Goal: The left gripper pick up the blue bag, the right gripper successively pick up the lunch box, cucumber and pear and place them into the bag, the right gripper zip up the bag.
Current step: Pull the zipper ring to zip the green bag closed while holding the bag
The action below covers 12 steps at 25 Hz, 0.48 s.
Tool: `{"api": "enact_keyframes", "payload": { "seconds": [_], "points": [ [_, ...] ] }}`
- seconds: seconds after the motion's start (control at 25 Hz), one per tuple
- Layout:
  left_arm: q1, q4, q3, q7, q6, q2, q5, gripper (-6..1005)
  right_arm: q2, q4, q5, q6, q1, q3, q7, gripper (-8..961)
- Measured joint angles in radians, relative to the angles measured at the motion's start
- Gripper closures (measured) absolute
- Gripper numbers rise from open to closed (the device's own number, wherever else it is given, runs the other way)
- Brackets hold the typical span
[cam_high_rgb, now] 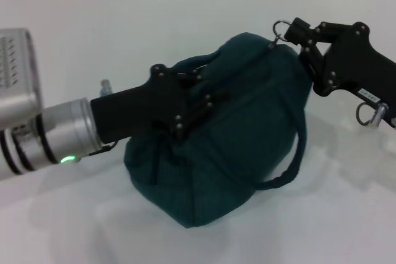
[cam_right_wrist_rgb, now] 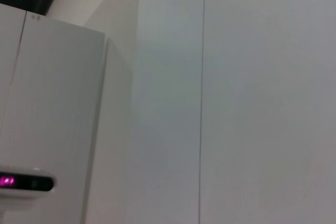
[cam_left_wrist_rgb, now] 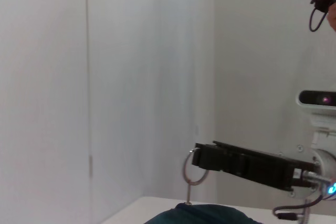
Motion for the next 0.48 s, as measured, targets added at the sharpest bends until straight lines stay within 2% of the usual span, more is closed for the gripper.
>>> {"api": "enact_keyframes", "payload": {
  "seconds": [0.28,0.48],
  "points": [
    [0.065,-0.041,0.0,0.122,0.015,0.001,-0.099,854,-0.002,0.008,-0.005,0.026,0.004,0.007,0.03,928],
    [0.053,-0.133,0.001,0.236,0.1,0.004,-0.138,874,-0.003,0.005,-0.002,0.076,0.008,0.009,0.03,928]
  ]
}}
